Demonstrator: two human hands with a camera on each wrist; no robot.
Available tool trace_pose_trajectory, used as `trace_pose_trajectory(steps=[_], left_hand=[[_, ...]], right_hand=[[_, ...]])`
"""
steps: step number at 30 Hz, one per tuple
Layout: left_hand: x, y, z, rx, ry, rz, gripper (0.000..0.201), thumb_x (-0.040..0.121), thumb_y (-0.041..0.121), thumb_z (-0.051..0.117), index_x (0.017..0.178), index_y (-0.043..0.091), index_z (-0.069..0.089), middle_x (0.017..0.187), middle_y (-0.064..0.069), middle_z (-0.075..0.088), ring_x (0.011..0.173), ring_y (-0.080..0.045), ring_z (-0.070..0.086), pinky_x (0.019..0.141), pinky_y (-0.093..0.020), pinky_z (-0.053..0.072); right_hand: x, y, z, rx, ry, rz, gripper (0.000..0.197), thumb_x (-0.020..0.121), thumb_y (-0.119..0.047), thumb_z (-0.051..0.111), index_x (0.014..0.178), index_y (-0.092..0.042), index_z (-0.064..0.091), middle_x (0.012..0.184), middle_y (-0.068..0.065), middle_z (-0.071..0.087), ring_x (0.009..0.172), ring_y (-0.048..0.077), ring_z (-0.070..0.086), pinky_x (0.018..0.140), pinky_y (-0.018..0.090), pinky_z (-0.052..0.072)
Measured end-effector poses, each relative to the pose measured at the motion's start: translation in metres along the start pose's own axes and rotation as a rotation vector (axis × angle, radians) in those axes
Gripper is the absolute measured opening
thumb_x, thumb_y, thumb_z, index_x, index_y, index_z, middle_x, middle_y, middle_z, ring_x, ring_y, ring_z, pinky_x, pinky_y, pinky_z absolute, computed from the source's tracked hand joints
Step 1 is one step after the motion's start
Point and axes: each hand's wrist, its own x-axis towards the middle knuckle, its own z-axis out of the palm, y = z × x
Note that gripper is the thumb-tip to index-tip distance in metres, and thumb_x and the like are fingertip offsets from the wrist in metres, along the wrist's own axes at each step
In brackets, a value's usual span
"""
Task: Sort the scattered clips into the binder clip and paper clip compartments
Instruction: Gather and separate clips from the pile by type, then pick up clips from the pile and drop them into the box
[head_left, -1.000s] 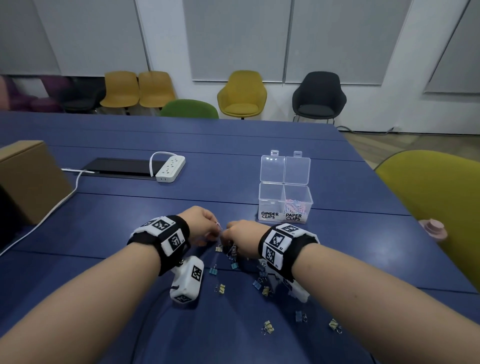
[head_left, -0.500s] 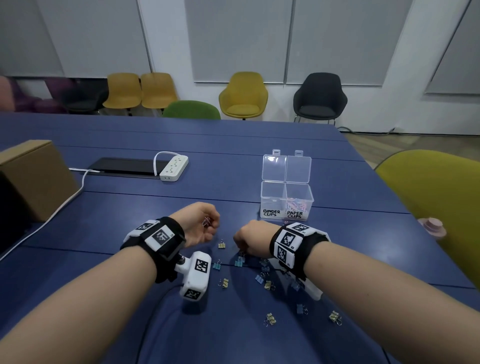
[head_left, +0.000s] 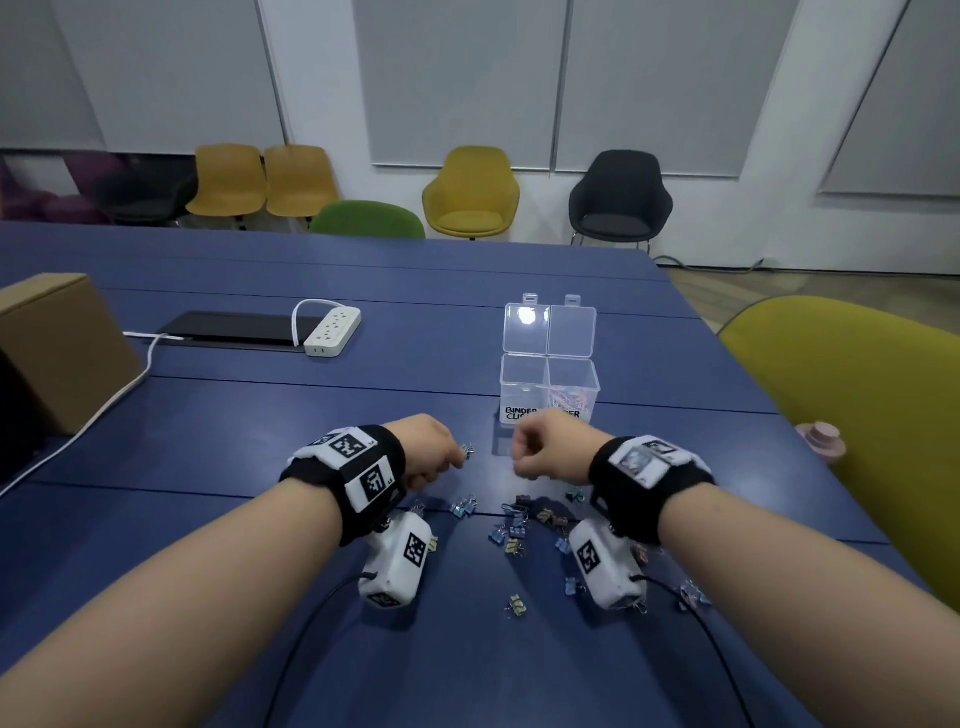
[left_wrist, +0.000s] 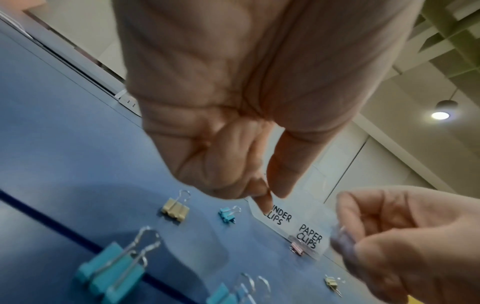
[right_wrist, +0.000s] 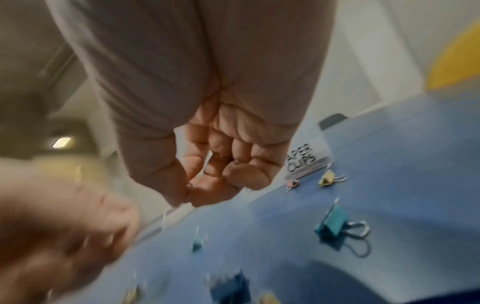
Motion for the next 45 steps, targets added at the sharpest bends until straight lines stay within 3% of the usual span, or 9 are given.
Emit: trace_pose_trajectory(steps=[6, 11, 16, 19, 22, 26, 30, 38, 45], left_hand=[[-0.002, 0.012, 0.023, 0.285, 0.019, 0.197, 0.01, 0.083, 0.02, 0.069, 0.078, 0.018, 0.06, 0.06, 0.003, 0.047, 0.048, -0.012, 0.039, 0.041, -0.013, 0.033], [0.002, 0.026, 0.053, 0.675, 0.017, 0.281, 0.01, 0.08, 0.018, 0.071, 0.09, 0.017, 0.069, 0.091, -0.003, 0.068, 0.078, -0.015, 0.056, 0.067, -0.022, 0.043], [0.006, 0.028, 0.064, 0.823, 0.013, 0.244, 0.02, 0.082, 0.023, 0.068, 0.095, 0.008, 0.071, 0.102, -0.01, 0.072, 0.09, -0.024, 0.063, 0.082, -0.031, 0.051], [0.002, 0.029, 0.062, 0.855, 0.013, 0.193, 0.023, 0.087, 0.024, 0.059, 0.095, 0.005, 0.069, 0.096, -0.014, 0.068, 0.085, -0.027, 0.061, 0.075, -0.031, 0.049], [-0.003, 0.036, 0.054, 0.526, 0.0, 0.132, 0.016, 0.091, 0.016, 0.045, 0.079, 0.009, 0.052, 0.073, -0.009, 0.051, 0.062, -0.025, 0.046, 0.053, -0.022, 0.038], [-0.009, 0.04, 0.035, -0.47, -0.148, 0.012, 0.025, 0.083, 0.011, 0.032, 0.059, 0.018, 0.029, 0.048, 0.002, 0.03, 0.036, -0.01, 0.021, 0.036, -0.01, 0.012], [-0.013, 0.047, 0.019, -0.935, -0.218, 0.036, 0.026, 0.085, 0.012, 0.032, 0.059, 0.015, 0.031, 0.057, -0.002, 0.04, 0.037, -0.009, 0.038, 0.028, -0.01, 0.023], [0.016, 0.077, 0.018, -0.7, -0.198, -0.115, 0.014, 0.093, -0.002, 0.037, 0.083, 0.001, 0.047, 0.072, -0.009, 0.046, 0.053, -0.013, 0.051, 0.041, -0.017, 0.052], [0.054, 0.146, 0.025, -0.739, -0.104, 0.051, 0.038, 0.101, 0.029, 0.03, 0.081, 0.003, 0.049, 0.079, -0.011, 0.047, 0.068, -0.02, 0.05, 0.066, -0.029, 0.044]], right_hand=[[-0.042, 0.034, -0.033, 0.775, 0.218, 0.102, 0.026, 0.082, 0.01, 0.06, 0.078, -0.015, 0.053, 0.063, 0.002, 0.056, 0.051, 0.011, 0.055, 0.047, 0.02, 0.039], [-0.076, 0.062, -0.053, 1.145, 0.205, 0.132, 0.021, 0.091, 0.005, 0.048, 0.098, -0.01, 0.061, 0.063, -0.004, 0.057, 0.053, 0.007, 0.058, 0.046, 0.019, 0.044], [-0.104, 0.085, -0.063, 1.359, 0.257, 0.204, 0.025, 0.09, 0.006, 0.035, 0.084, -0.008, 0.054, 0.066, 0.003, 0.049, 0.053, 0.011, 0.055, 0.046, 0.021, 0.047], [-0.113, 0.093, -0.064, 1.439, 0.249, 0.253, 0.012, 0.078, 0.0, 0.042, 0.075, -0.01, 0.048, 0.062, 0.003, 0.045, 0.051, 0.014, 0.048, 0.042, 0.021, 0.042], [-0.117, 0.097, -0.065, 1.39, 0.185, 0.324, 0.013, 0.081, -0.005, 0.044, 0.069, -0.01, 0.046, 0.06, 0.004, 0.041, 0.047, 0.014, 0.041, 0.039, 0.021, 0.035], [-0.114, 0.1, -0.063, 0.927, 0.122, 0.475, 0.024, 0.091, -0.004, 0.04, 0.069, -0.007, 0.047, 0.063, 0.006, 0.041, 0.05, 0.014, 0.03, 0.04, 0.022, 0.025], [-0.109, 0.094, -0.068, 0.527, -0.076, 0.544, 0.023, 0.089, 0.006, 0.038, 0.075, -0.005, 0.052, 0.063, 0.007, 0.042, 0.05, 0.014, 0.032, 0.042, 0.019, 0.027], [-0.07, 0.064, -0.092, -0.067, -0.203, 0.578, 0.03, 0.088, 0.008, 0.032, 0.076, -0.005, 0.056, 0.062, 0.009, 0.049, 0.044, 0.017, 0.039, 0.038, 0.015, 0.036], [0.011, 0.045, -0.117, 0.417, 0.292, 0.403, 0.03, 0.092, 0.009, 0.034, 0.068, -0.004, 0.048, 0.063, 0.017, 0.051, 0.035, 0.02, 0.057, 0.033, 0.018, 0.044]])
